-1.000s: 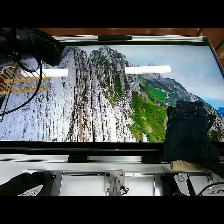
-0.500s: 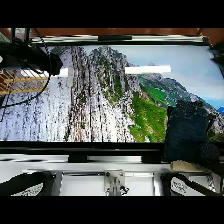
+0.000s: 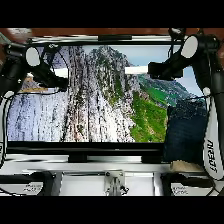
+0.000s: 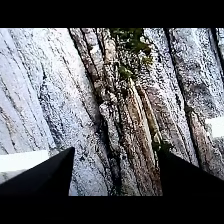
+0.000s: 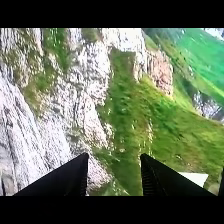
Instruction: Fold the shirts.
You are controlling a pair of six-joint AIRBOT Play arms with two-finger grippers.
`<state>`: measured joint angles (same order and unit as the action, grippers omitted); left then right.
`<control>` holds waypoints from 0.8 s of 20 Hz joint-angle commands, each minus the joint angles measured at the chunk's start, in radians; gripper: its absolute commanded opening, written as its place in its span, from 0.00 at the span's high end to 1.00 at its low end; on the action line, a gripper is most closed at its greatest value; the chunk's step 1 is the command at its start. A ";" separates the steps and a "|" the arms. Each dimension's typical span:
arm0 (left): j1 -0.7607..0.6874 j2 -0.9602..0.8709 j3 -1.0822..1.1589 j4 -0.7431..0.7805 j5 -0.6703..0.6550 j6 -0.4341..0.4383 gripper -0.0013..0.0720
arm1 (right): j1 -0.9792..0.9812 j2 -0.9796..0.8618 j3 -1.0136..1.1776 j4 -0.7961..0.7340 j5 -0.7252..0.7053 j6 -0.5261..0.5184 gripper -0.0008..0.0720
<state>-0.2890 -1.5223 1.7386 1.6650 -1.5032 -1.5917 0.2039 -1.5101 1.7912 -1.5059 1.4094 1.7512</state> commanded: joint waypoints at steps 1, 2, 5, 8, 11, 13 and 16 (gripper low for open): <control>0.002 -0.030 -0.016 -0.044 -0.001 -0.064 0.12 | 0.029 -0.018 0.000 -0.068 0.113 -0.056 0.36; -0.005 -0.030 -0.017 -0.052 0.009 -0.079 0.12 | 0.029 -0.018 0.000 -0.068 0.113 -0.067 0.36; -0.032 -0.030 -0.018 -0.053 0.036 -0.082 0.12 | 0.028 -0.018 0.000 -0.068 0.112 -0.082 0.36; -0.035 -0.031 -0.018 -0.051 0.030 -0.082 0.12 | 0.028 -0.018 0.000 -0.068 0.109 -0.081 0.36; -0.034 -0.030 -0.018 -0.039 0.080 -0.079 0.12 | 0.028 -0.018 0.000 -0.068 0.109 -0.081 0.36; -0.035 -0.030 -0.018 -0.039 0.106 -0.079 0.12 | 0.028 -0.018 0.000 -0.068 0.109 -0.081 0.36; -0.034 -0.030 -0.018 -0.039 0.108 -0.079 0.12 | 0.028 -0.018 0.000 -0.068 0.109 -0.081 0.36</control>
<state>-0.3229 -1.5517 1.7214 1.6238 -1.4143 -1.6699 0.2310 -1.5276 1.7912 -1.5726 1.5177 1.6711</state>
